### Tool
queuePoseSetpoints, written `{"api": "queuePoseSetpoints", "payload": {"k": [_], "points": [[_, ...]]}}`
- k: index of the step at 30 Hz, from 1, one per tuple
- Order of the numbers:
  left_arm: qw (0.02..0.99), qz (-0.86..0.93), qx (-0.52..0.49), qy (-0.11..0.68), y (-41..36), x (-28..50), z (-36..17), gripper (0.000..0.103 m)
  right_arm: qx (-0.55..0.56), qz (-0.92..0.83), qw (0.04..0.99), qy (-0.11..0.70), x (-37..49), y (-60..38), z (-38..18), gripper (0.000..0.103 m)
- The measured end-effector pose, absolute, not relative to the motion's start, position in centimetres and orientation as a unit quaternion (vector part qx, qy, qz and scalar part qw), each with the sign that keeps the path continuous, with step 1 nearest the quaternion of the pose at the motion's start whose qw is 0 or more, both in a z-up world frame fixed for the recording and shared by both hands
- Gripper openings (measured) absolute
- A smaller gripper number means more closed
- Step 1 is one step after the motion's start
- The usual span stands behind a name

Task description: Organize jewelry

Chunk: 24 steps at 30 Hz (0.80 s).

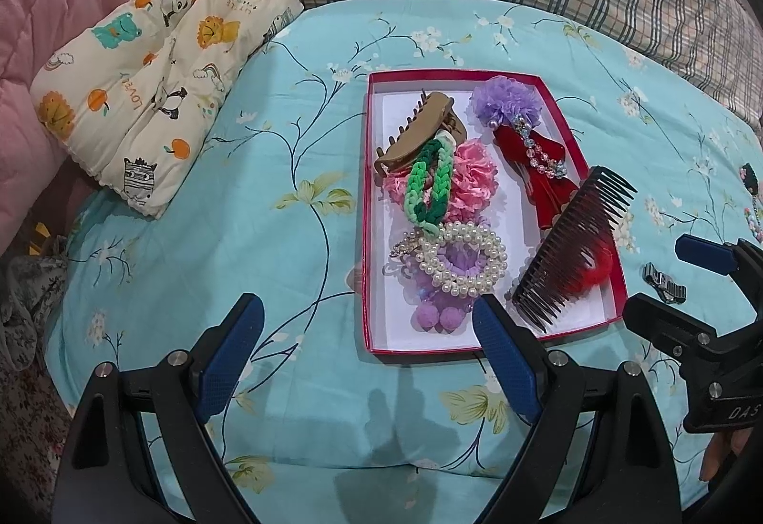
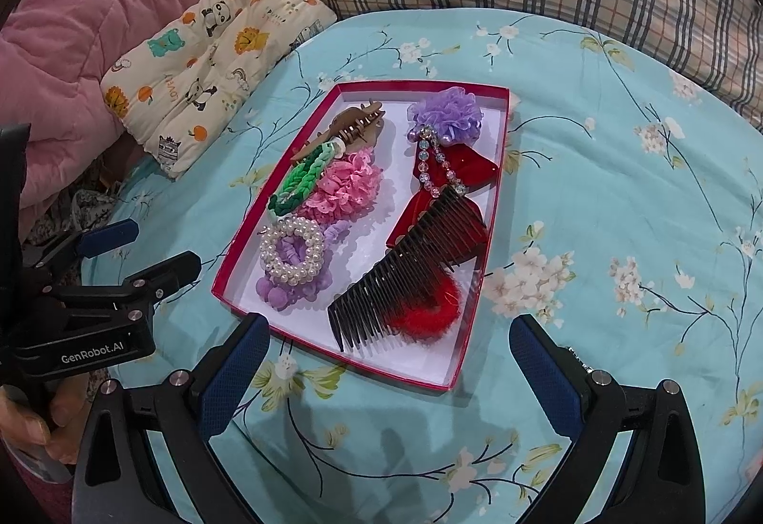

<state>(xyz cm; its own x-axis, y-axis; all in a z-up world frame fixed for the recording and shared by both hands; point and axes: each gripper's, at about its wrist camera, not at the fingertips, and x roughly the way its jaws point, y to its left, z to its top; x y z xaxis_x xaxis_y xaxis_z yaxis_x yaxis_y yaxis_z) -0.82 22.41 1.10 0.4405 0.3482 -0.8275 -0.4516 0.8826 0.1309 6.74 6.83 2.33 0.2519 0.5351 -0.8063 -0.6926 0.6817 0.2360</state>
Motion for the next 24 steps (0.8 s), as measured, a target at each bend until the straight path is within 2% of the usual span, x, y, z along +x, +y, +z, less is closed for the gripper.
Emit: {"api": "queuePoseSetpoints", "payload": {"k": [24], "points": [[0.837, 0.239, -0.058, 0.489, 22.4, -0.2, 0.2, 0.09, -0.063, 0.378, 0.789, 0.481, 7.4, 5.2, 1.5, 0.102]]}}
